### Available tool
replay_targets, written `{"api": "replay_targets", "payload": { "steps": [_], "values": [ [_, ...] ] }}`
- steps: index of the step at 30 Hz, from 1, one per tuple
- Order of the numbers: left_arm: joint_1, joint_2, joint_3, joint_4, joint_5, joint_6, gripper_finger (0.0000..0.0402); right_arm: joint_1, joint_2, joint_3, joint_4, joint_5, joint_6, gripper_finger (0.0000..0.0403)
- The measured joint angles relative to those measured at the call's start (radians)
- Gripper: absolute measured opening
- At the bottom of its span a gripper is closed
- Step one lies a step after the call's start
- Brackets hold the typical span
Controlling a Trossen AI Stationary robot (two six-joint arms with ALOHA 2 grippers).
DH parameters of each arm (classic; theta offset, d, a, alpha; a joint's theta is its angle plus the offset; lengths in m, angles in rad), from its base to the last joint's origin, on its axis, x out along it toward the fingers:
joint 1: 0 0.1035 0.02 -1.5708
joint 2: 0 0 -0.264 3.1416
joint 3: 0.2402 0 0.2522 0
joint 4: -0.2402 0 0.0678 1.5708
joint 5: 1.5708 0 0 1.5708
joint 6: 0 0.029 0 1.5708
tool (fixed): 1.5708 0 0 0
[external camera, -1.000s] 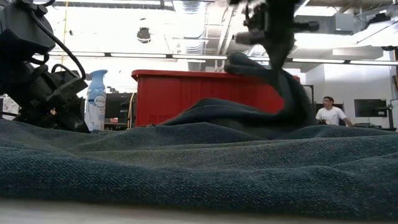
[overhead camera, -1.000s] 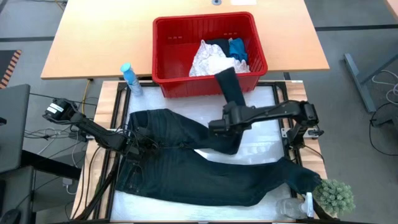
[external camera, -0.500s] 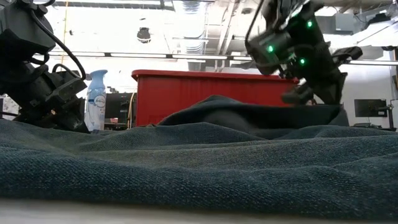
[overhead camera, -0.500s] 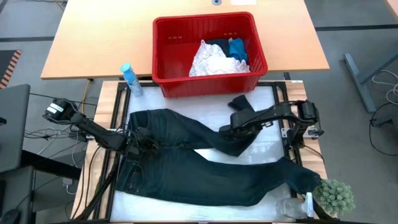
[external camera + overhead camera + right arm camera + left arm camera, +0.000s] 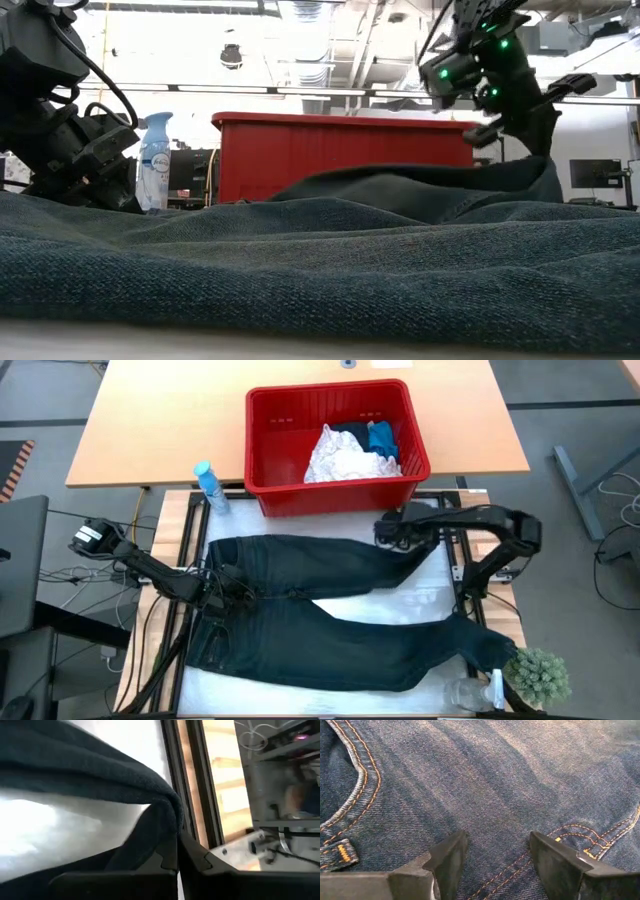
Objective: Fold Laundry from Bin
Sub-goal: Fold the black pants from the red bin
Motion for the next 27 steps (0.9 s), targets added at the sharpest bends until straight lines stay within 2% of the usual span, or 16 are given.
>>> {"api": "replay_targets", "payload": {
  "steps": [9,16,21,27],
  "values": [
    [0.000,0.000,0.000,0.000,0.000,-0.006,0.0219,-0.140,-0.227,0.000,0.000,0.072,-0.051,0.0022],
    [0.000,0.000,0.000,0.001,0.000,-0.016,0.0219,-0.218,-0.292,0.000,0.002,0.067,-0.173,0.0028],
    [0.000,0.000,0.000,0.004,0.001,-0.022,0.0219,-0.246,-0.292,0.000,-0.003,0.019,-0.315,0.0057],
    [0.000,0.000,0.000,0.013,0.000,-0.029,0.0219,-0.245,-0.292,0.000,-0.004,0.015,-0.379,0.0115]
  ]
}}
